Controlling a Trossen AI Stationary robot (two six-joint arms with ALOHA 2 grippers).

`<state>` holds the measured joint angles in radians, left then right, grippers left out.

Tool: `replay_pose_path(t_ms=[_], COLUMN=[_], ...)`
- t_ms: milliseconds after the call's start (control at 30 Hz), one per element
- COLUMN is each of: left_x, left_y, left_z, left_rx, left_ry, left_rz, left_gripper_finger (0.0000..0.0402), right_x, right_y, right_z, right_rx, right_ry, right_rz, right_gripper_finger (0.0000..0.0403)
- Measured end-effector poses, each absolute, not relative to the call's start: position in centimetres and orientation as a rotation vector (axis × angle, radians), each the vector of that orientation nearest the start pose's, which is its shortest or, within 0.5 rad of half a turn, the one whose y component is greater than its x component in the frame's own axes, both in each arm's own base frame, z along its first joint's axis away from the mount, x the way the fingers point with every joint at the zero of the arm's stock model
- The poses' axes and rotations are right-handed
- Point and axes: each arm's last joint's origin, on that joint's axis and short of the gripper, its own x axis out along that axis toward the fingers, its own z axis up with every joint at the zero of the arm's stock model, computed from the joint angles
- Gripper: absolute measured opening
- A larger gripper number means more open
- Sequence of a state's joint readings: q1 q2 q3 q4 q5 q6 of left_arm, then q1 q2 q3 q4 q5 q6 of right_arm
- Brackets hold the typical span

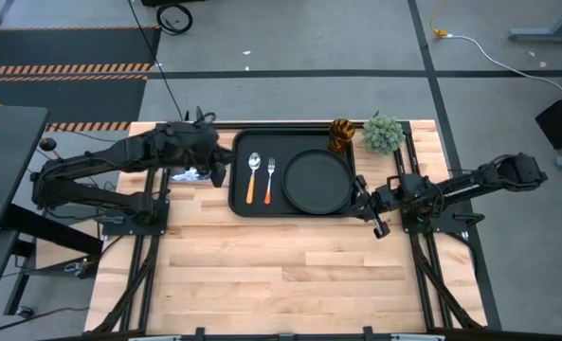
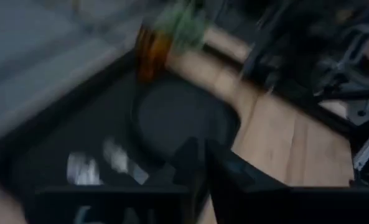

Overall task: Pick and place plate/cup/fork/spoon on tray
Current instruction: Return to Home Position

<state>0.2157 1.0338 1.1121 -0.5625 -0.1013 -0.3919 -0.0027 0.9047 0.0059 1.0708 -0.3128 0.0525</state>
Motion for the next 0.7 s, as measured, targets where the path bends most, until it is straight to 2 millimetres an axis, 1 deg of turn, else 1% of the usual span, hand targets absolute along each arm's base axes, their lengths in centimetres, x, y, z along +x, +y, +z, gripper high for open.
replay_pose_path(t_ms=[100,133,200,300,367,500,700], left_x=[20.8,21.0,21.3,21.5,21.6,21.6,21.4], left_y=[4.5,4.3,4.1,3.6,3.4,3.1,3.0], left_z=[37.8,38.4,39.1,40.0,40.3,40.3,40.4], left_rx=[-0.233,-0.172,-0.060,0.071,0.141,0.235,0.276], left_ry=[0.303,0.258,0.198,0.112,0.095,0.098,0.097], left_rz=[0.330,0.293,0.251,0.216,0.205,0.187,0.183], left_gripper_finger=[0.0011,0.0007,0.0007,0.0017,0.0020,0.0012,0.0008], right_x=[15.2,15.2,15.2,15.2,15.1,14.6,13.8], right_y=[0.6,0.5,0.4,0.2,-0.1,-1.0,-1.7], right_z=[17.1,16.9,16.8,16.9,17.2,17.7,18.2], right_rx=[0.034,0.036,0.025,-0.016,0.014,0.128,0.189], right_ry=[-0.144,-0.127,-0.122,-0.133,-0.150,-0.168,-0.178], right_rz=[0.240,0.224,0.212,0.222,0.217,0.193,0.174], right_gripper_finger=[0.0010,0.0010,0.0011,0.0010,0.0006,0.0004,0.0004])
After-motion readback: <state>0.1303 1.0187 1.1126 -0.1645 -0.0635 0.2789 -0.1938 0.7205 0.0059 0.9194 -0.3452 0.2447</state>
